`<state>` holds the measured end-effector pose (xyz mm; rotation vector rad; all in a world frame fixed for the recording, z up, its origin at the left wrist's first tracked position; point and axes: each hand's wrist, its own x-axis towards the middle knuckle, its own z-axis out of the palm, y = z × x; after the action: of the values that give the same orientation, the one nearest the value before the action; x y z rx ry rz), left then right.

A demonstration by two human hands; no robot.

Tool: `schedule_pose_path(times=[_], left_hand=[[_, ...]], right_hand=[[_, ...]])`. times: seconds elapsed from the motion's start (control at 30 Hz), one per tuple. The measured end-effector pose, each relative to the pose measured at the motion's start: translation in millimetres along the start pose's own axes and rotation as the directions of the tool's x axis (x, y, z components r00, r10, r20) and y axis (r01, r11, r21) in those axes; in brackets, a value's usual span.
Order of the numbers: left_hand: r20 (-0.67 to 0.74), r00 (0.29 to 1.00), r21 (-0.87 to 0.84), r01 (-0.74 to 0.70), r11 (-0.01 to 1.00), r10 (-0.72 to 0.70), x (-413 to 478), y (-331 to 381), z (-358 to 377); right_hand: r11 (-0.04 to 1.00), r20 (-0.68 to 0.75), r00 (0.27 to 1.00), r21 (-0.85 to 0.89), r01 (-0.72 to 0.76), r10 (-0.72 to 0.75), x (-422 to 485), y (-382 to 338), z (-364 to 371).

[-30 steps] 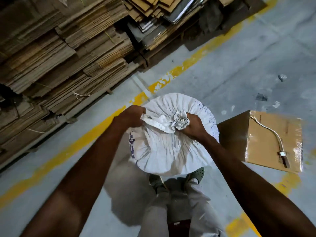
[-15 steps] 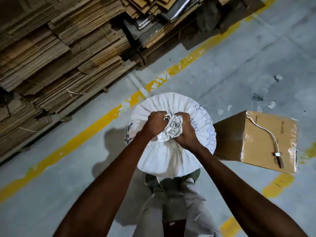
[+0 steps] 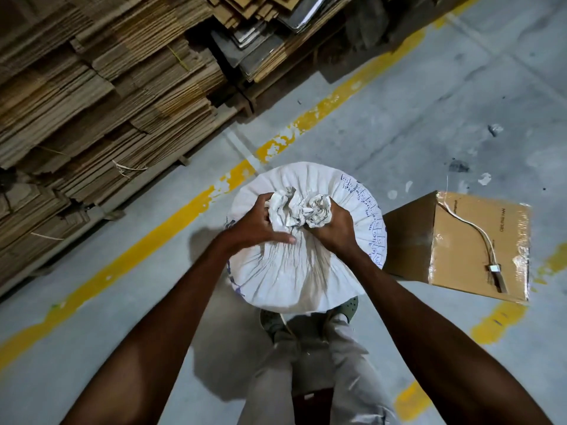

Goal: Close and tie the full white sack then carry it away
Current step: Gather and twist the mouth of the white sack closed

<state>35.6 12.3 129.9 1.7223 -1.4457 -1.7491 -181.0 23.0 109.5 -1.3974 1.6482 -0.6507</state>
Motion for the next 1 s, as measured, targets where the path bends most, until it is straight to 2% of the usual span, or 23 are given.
schedule_pose_path(times=[0.1, 0.13, 0.2, 0.23, 0.3, 0.37, 0.43, 0.5, 0.57, 0.63, 0.73, 0.83, 0.9, 1.0], left_hand=[[-0.146, 0.979, 0.268, -0.100, 0.958, 0.143, 1, -2, 14], [-0.223, 0.951, 0.338, -0.130, 0.932, 0.214, 5, 0, 9], [-0.368, 0.850, 0.448, -0.193, 0.873, 0.377, 17, 1, -12], [-0.427, 0.799, 0.458, -0.212, 0.863, 0.423, 23, -1, -22], [-0.454, 0.782, 0.408, -0.244, 0.880, 0.427, 29, 3, -33], [-0.398, 0.790, 0.439, -0.282, 0.853, 0.466, 32, 10, -30], [-0.230, 0.763, 0.603, -0.376, 0.704, 0.604, 35, 22, -25], [-0.014, 0.743, 0.707, -0.465, 0.532, 0.669, 38, 36, -18], [0.099, 0.752, 0.724, -0.504, 0.471, 0.652, 41, 46, -7], [0.067, 0.777, 0.638, -0.516, 0.572, 0.626, 43, 46, 8], [-0.119, 0.834, 0.428, -0.447, 0.785, 0.539, 46, 36, 19], [-0.209, 0.857, 0.339, -0.388, 0.857, 0.471, 43, 36, 24], [-0.245, 0.878, 0.267, -0.345, 0.900, 0.410, 40, 35, 27], [-0.171, 0.954, 0.084, -0.236, 0.968, 0.247, 36, 31, 20]], right_hand=[[0.998, 0.084, 0.996, -0.037, 0.041, -0.038, -4, 0, 11], [0.997, 0.104, 0.993, -0.052, 0.058, -0.052, -6, 0, 11], [0.995, 0.118, 0.990, -0.053, 0.082, -0.075, -7, 5, 6], [0.995, 0.105, 0.991, -0.055, 0.083, -0.076, -7, 7, 1], [0.995, 0.089, 0.993, -0.064, 0.080, -0.074, -6, 7, -9], [0.992, 0.116, 0.987, -0.042, 0.119, -0.114, -6, 7, -12], [0.989, 0.130, 0.982, -0.031, 0.141, -0.136, -6, 5, -13], [0.991, 0.136, 0.983, -0.033, 0.130, -0.124, -5, 2, -10], [0.991, 0.130, 0.983, -0.026, 0.132, -0.127, -4, 0, -5], [0.990, 0.081, 0.987, 0.018, 0.137, -0.138, -4, 0, 3], [0.973, 0.045, 0.988, 0.188, 0.137, -0.148, -2, 7, 17], [0.970, 0.135, 0.986, 0.232, 0.066, -0.099, 7, 8, 23], [0.983, 0.175, 0.984, 0.182, 0.001, -0.034, 9, 8, 25], [0.991, 0.150, 0.986, 0.094, -0.094, 0.079, 6, 6, 23]])
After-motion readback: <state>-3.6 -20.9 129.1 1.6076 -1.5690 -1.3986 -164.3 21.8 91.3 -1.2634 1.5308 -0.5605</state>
